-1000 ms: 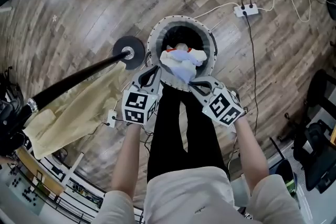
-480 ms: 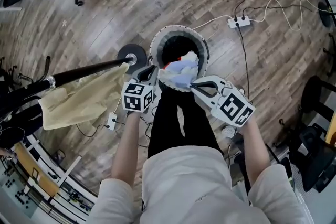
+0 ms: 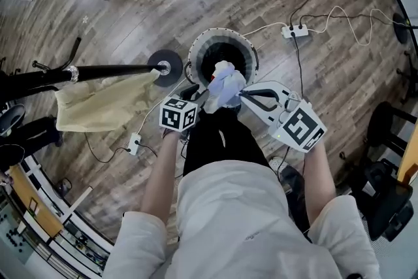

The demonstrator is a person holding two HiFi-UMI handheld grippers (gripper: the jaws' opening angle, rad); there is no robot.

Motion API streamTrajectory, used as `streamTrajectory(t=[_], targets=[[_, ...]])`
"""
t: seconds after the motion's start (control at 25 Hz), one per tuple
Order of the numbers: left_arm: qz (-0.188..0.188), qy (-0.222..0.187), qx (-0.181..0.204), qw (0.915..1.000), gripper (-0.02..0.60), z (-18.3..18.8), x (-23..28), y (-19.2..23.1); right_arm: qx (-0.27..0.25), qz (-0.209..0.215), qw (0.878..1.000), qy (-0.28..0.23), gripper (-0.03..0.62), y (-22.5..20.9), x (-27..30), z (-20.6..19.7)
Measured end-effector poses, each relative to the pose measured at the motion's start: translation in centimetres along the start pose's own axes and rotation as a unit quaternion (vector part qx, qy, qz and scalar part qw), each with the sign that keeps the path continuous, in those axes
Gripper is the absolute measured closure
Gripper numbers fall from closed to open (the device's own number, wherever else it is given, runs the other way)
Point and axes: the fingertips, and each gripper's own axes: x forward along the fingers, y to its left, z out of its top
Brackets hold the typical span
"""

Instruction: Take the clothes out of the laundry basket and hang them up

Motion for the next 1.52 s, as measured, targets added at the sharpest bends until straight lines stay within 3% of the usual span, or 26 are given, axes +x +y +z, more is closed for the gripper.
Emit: streamTrajectory(t=[0.32,0.52,0.64,0.8,0.96,1.32,1.52], targets=[[-0.062,0.009,-0.070,0.9956,0.342,-3.1,-0.4,-2.5,-0.027,-0.001,1.000,-0.016,0.583,1.2,-0.9,2.4],[-0.126,0.012,-0.142,0.9817,0.339,-4.6,-0.1,-4.3,-0.036,0.003,0.999,-0.020,0.583,1.6,-1.0,2.9],[-0.145,0.020,-0.152,0.9774,0.373,-5.3,0.5,-5.0,-0.039,0.008,0.999,-0.014,0.583,1.7,-0.8,2.8],[-0.125,0.013,-0.123,0.9845,0.481,-5.5,0.6,-5.4,-0.045,0.015,0.999,-0.012,0.583,1.9,-1.0,2.7],[-0.105,-0.005,-0.108,0.9885,0.526,-4.9,0.0,-5.5,-0.049,0.017,0.999,-0.013,0.583,1.9,-1.1,2.5],[-0.051,-0.043,-0.073,0.9951,0.534,-2.4,-2.7,-4.5,-0.042,0.032,0.998,-0.015,0.583,2.0,-0.6,2.0],[-0.006,-0.063,-0.026,0.9976,0.537,-0.3,-4.5,-3.7,-0.034,0.039,0.999,-0.014,0.583,1.7,0.4,1.8]])
